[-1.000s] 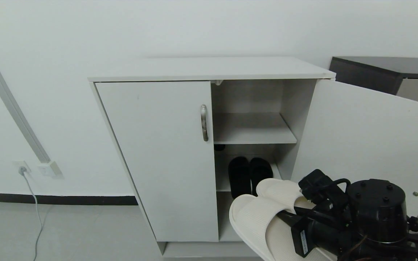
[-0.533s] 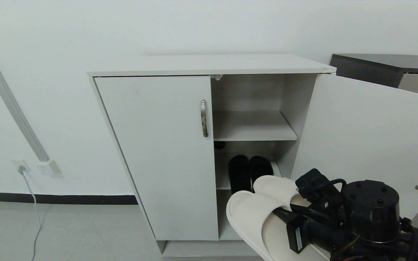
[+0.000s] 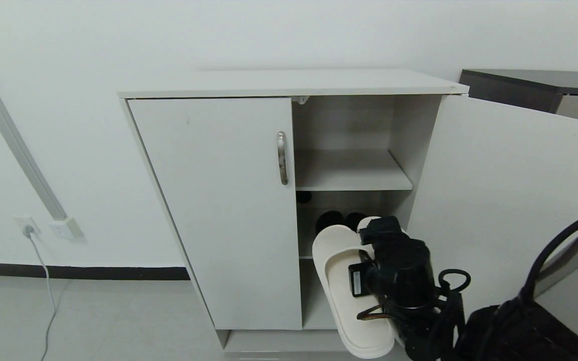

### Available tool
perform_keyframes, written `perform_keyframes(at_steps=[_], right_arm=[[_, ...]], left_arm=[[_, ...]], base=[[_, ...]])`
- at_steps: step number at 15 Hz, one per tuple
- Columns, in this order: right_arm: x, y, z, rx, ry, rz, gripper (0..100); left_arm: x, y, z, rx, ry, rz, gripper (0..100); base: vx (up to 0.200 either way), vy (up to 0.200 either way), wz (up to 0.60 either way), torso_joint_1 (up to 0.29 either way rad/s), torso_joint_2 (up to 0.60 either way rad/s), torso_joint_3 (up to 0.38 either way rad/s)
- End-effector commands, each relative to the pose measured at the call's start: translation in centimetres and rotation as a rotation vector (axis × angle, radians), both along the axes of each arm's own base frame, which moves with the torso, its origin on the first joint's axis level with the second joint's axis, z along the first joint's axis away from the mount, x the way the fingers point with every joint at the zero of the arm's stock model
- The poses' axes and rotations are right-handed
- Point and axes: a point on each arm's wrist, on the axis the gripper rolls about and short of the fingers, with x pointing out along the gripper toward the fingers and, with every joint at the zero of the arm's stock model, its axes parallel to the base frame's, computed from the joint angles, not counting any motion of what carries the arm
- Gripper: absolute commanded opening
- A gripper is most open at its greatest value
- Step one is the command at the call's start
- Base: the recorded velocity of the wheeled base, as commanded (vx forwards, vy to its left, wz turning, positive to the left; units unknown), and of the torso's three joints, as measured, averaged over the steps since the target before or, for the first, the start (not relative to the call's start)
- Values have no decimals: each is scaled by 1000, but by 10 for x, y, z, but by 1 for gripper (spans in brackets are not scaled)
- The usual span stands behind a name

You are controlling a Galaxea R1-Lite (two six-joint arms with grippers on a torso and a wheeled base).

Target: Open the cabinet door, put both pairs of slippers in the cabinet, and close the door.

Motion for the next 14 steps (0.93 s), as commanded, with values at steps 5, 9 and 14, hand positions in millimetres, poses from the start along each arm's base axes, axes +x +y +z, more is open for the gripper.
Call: perform_keyframes(at_steps=[5,9,14], right_arm=[[22,24,78,75,24,-169,0],[20,22,104,66,-23,-155,0],[21,23,107,73,-29,-149,0]], left_arm=[[0,0,0,0,1,0,0],[0,0,0,0,1,0,0],[0,0,0,0,1,0,0]], base=[[0,0,0,0,0,0],[0,0,0,0,0,0],[0,0,0,0,0,0]])
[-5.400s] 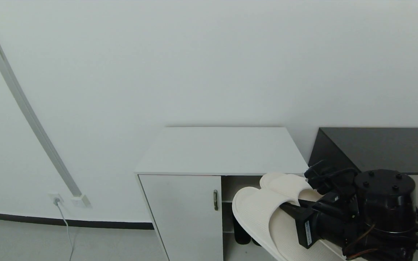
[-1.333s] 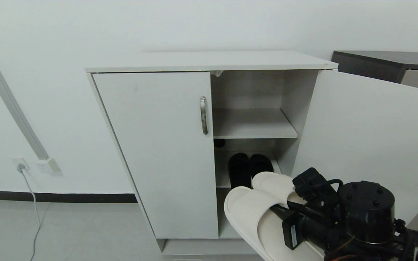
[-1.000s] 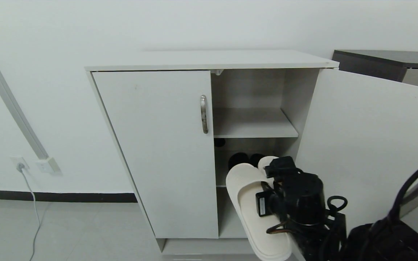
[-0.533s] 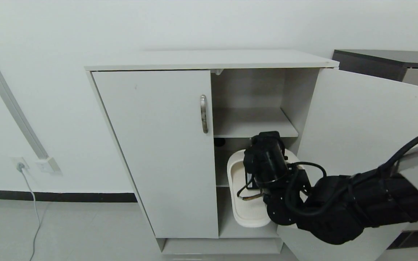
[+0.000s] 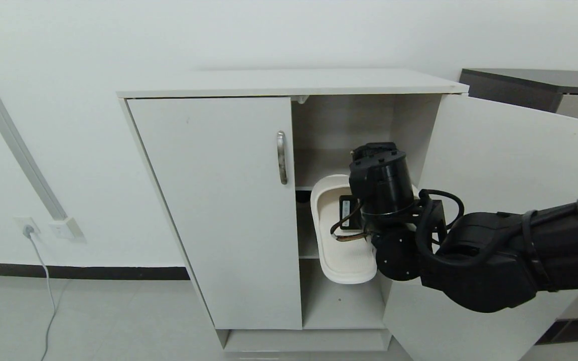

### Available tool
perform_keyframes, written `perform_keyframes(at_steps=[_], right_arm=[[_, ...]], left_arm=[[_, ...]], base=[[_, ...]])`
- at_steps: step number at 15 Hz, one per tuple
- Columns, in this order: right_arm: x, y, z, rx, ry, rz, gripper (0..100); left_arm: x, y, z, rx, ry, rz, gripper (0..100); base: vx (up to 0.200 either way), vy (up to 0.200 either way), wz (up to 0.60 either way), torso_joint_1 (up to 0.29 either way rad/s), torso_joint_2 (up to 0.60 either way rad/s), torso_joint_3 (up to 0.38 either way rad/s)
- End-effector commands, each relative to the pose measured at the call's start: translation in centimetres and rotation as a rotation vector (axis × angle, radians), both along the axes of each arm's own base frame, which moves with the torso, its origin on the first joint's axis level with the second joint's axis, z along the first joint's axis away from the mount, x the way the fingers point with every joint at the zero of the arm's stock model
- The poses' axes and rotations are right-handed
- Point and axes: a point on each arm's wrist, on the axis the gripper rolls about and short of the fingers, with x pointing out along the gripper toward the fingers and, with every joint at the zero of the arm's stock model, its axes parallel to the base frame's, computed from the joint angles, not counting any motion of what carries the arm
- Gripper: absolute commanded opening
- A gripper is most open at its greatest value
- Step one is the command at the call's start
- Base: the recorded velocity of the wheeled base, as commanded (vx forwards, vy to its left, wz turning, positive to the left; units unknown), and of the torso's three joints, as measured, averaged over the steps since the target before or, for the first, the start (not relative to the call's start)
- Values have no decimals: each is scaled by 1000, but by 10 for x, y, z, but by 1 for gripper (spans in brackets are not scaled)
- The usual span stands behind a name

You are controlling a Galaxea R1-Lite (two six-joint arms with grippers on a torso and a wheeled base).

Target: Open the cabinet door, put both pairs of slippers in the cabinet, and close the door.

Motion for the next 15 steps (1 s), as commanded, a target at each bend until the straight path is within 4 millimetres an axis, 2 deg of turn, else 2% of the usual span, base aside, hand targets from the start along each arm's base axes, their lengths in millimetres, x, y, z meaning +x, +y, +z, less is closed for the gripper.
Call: perform_keyframes(at_steps=[1,2,12,15], right_arm=[[-1,-1,3,8,-6,1,0],[-1,-1,3,8,-6,1,0],[-1,-1,-6,-11,12,4,0],[7,-3,-11,-13,19,-3,0]], left_arm=[[0,0,0,0,1,0,0],[0,0,0,0,1,0,0],[0,0,0,0,1,0,0],[0,0,0,-1,1,0,0]], base=[[0,0,0,0,0,0],[0,0,0,0,0,0],[200,0,0,0,0,4],[0,0,0,0,0,0]])
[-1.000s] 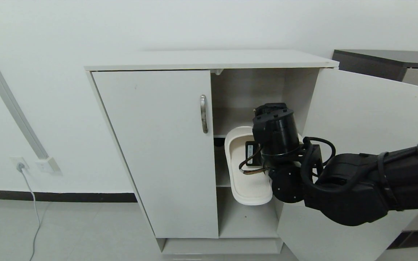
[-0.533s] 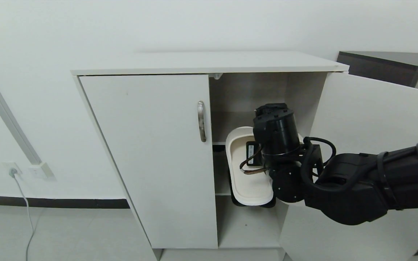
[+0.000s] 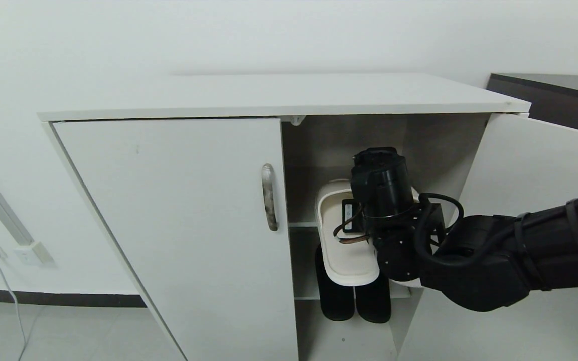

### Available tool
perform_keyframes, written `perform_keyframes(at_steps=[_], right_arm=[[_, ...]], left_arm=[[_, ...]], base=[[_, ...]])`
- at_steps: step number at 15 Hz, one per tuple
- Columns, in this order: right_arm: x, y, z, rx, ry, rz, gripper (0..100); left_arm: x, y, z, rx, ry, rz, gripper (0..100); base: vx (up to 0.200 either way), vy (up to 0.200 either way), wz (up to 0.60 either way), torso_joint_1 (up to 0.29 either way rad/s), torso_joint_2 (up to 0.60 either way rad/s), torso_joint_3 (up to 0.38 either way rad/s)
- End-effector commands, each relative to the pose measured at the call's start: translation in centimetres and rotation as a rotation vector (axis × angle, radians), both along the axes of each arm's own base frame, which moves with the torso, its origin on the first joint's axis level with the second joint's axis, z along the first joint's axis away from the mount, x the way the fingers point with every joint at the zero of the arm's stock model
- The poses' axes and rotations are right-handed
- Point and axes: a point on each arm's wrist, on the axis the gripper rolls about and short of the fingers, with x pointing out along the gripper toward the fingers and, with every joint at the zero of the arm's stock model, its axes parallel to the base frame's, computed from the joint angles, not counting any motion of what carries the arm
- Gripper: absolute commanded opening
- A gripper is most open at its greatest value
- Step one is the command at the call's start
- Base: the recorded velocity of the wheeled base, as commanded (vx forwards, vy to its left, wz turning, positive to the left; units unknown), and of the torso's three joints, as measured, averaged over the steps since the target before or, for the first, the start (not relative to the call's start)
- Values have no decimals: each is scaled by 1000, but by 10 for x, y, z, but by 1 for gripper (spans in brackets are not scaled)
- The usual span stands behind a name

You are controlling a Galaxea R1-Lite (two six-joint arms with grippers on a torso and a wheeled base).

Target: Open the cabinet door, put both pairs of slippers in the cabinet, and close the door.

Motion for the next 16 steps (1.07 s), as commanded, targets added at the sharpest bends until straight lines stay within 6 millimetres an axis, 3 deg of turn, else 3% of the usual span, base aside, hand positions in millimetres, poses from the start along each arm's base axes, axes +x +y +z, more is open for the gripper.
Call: perform_keyframes(at_steps=[1,3,8,11,16], right_arm=[[3,0,-4,-11,8,12,0],[6,0,-3,-19,10,30,0],[37,3,-7,-16,12,37,0],[58,2,-4,-24,13,28,0],[73,4,10,-14,7,10,0]], left_arm=[[0,0,0,-1,1,0,0],[0,0,0,-1,1,0,0],[0,0,0,-1,1,0,0],[0,0,0,-1,1,0,0],[0,0,0,-1,1,0,0]], base=[[0,0,0,0,0,0],[0,0,0,0,0,0],[0,0,0,0,0,0],[0,0,0,0,0,0],[0,0,0,0,0,0]])
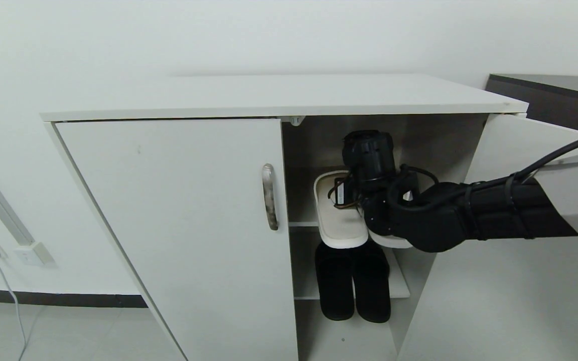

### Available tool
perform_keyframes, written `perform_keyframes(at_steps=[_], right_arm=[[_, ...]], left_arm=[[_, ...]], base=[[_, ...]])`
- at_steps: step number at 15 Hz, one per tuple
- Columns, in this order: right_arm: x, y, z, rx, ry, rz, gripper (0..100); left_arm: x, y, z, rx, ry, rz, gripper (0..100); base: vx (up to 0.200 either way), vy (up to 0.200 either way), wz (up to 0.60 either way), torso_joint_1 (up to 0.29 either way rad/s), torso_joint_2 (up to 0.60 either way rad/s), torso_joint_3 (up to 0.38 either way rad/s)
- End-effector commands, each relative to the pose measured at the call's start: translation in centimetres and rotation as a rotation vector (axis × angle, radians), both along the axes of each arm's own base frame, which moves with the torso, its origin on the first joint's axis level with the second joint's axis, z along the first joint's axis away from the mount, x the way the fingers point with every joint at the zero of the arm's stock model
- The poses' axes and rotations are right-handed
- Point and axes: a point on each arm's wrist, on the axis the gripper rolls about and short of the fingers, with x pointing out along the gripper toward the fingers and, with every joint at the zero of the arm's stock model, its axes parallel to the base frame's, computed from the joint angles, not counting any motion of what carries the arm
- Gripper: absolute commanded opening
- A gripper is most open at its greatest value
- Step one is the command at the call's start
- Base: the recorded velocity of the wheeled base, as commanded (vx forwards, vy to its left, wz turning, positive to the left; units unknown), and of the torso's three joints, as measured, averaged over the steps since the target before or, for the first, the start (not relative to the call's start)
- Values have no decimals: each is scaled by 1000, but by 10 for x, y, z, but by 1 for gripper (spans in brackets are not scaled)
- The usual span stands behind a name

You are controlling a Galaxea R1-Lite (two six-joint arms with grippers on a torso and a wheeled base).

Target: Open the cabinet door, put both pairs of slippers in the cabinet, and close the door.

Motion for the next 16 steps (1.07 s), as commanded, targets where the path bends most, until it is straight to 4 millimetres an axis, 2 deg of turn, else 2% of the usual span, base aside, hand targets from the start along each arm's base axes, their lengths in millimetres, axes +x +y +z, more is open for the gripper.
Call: perform_keyframes(at_steps=[1,5,10,16], right_arm=[[9,1,3,7,-5,-13,0],[21,0,3,17,-15,-33,0],[35,-3,-8,7,-3,-56,0],[34,-2,-11,1,5,-53,0]], left_arm=[[0,0,0,0,1,0,0],[0,0,0,0,1,0,0],[0,0,0,0,1,0,0],[0,0,0,0,1,0,0]], base=[[0,0,0,0,0,0],[0,0,0,0,0,0],[0,0,0,0,0,0],[0,0,0,0,0,0]])
